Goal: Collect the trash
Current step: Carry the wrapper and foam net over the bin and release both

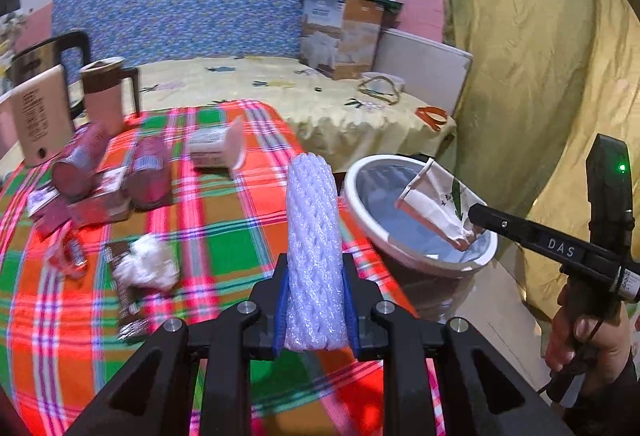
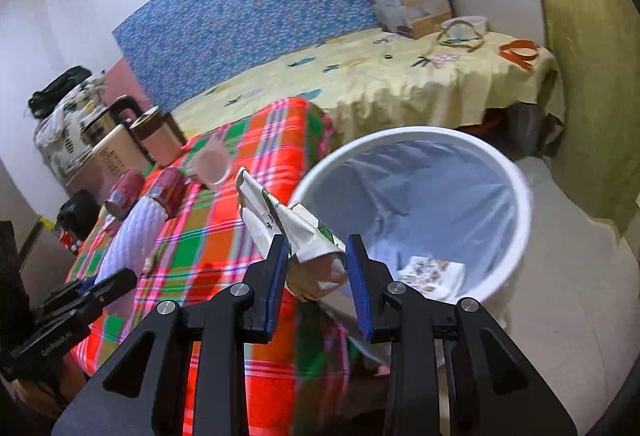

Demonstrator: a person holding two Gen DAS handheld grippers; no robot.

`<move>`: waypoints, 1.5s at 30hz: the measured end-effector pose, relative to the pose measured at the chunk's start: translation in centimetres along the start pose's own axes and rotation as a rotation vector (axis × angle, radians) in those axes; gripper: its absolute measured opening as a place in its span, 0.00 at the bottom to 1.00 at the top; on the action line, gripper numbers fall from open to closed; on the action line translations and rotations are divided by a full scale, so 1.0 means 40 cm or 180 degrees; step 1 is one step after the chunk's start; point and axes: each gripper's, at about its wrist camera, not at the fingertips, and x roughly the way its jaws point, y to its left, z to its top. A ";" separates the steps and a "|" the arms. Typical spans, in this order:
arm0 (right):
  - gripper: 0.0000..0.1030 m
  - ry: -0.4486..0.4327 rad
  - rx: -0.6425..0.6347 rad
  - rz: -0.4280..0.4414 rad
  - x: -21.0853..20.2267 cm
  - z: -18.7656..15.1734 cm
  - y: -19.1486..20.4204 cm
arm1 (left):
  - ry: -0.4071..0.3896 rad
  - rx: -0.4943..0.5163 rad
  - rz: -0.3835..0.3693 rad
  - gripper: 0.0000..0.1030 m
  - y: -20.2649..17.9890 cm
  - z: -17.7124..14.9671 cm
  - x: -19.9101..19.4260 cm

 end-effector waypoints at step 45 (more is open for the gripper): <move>0.34 -0.0007 0.0222 -0.0559 -0.003 0.012 -0.142 | 0.0277 0.0134 -0.0670 0.43 -0.143 0.113 0.265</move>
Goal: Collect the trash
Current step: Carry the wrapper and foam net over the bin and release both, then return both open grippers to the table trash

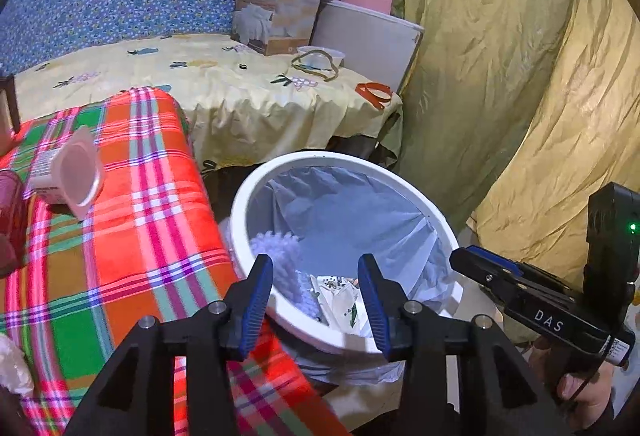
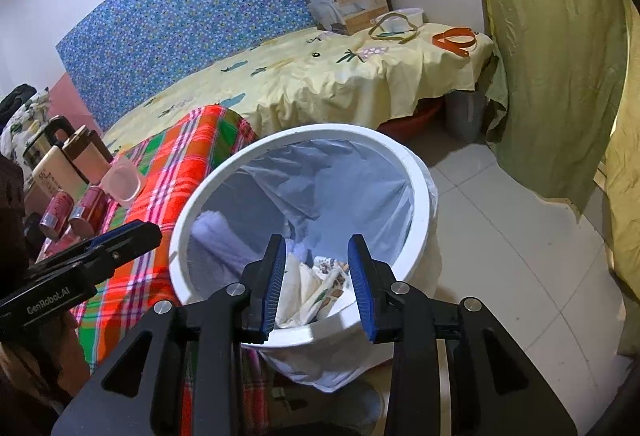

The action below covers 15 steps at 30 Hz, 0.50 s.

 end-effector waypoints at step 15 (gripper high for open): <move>0.34 -0.0084 -0.0287 0.0415 -0.050 -0.024 0.111 | -0.0177 -0.0161 0.0238 0.43 0.054 -0.072 -0.158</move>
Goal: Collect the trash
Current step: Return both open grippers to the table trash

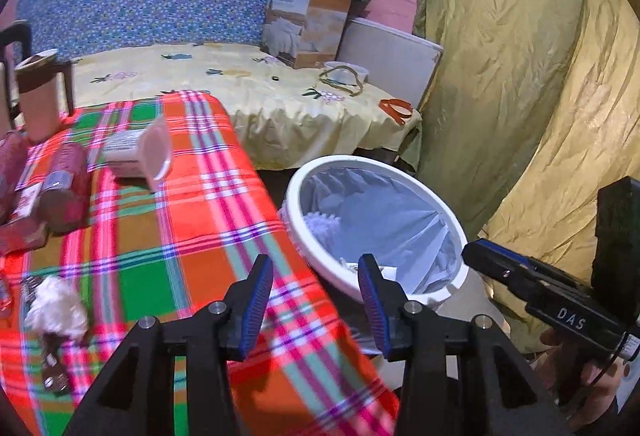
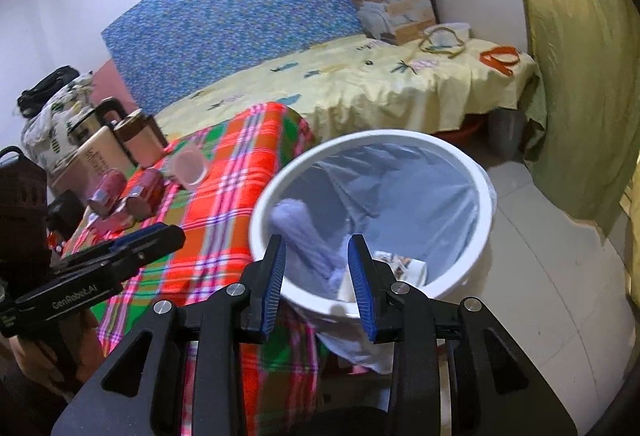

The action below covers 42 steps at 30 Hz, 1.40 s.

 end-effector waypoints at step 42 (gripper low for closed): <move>0.55 0.0457 -0.0504 0.0766 0.098 -0.037 0.331 | -0.0360 -0.0730 0.1208 0.43 0.396 -0.143 -0.317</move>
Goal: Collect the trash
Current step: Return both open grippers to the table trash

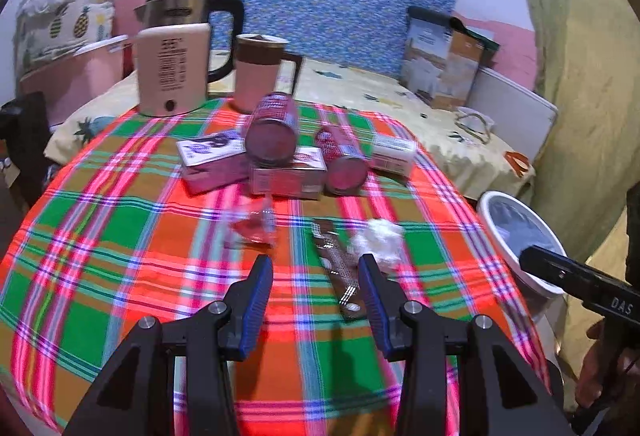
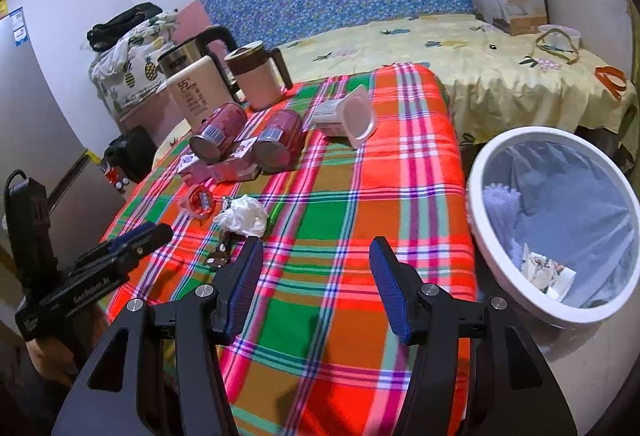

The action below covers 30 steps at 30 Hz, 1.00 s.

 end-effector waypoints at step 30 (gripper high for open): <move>0.55 0.0202 -0.0163 0.0177 0.165 0.105 0.097 | 0.0387 -0.0415 0.0006 0.42 0.120 0.056 0.199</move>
